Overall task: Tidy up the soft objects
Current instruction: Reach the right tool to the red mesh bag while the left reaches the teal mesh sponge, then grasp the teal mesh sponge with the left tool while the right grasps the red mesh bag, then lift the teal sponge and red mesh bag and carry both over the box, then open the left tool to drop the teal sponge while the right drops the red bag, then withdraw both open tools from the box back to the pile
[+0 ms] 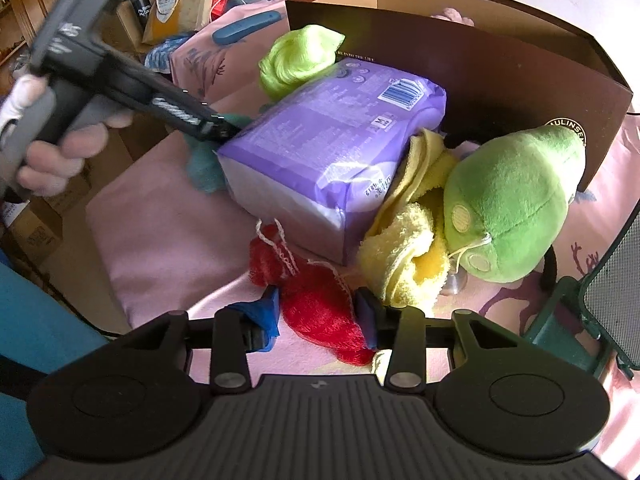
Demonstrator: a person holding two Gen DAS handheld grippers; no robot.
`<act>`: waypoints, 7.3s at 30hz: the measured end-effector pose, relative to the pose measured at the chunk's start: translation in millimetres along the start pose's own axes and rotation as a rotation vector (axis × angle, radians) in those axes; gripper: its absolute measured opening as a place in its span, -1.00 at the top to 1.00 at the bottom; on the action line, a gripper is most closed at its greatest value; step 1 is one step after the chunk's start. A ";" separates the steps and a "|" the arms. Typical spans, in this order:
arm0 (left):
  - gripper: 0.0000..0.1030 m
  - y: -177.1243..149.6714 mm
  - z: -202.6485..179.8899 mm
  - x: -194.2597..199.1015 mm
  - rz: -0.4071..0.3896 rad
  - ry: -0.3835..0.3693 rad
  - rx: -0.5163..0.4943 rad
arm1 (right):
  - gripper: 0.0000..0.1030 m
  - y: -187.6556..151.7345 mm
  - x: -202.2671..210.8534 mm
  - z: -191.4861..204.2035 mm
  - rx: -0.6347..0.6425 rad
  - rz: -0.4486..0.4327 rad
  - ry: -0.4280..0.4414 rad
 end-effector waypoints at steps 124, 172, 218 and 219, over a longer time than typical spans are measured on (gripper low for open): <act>0.62 155.7 -37.8 104.8 -0.464 -0.064 -0.159 | 0.68 173.9 75.7 -151.0 -0.676 -0.614 -0.031; -0.23 180.8 2.4 12.8 -0.308 0.031 0.095 | 0.48 157.3 19.6 -169.0 -0.803 -0.493 -0.216; -0.28 68.2 -1.4 63.4 -0.201 0.242 0.095 | 0.48 72.1 35.2 -73.9 -0.676 -0.302 -0.143; -0.28 66.0 -1.8 63.6 -0.197 0.243 0.096 | 0.48 70.0 34.7 -73.2 -0.676 -0.297 -0.142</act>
Point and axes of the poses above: each gripper's, at about its wrist camera, not at the fingertips, and x roughly against the way its jaws point, z to its left, y to its top, the point moved 7 cm from there along -x, roughly the way its jaws point, and after that the axes turned 3 degrees about -z, right-handed, at the moved point
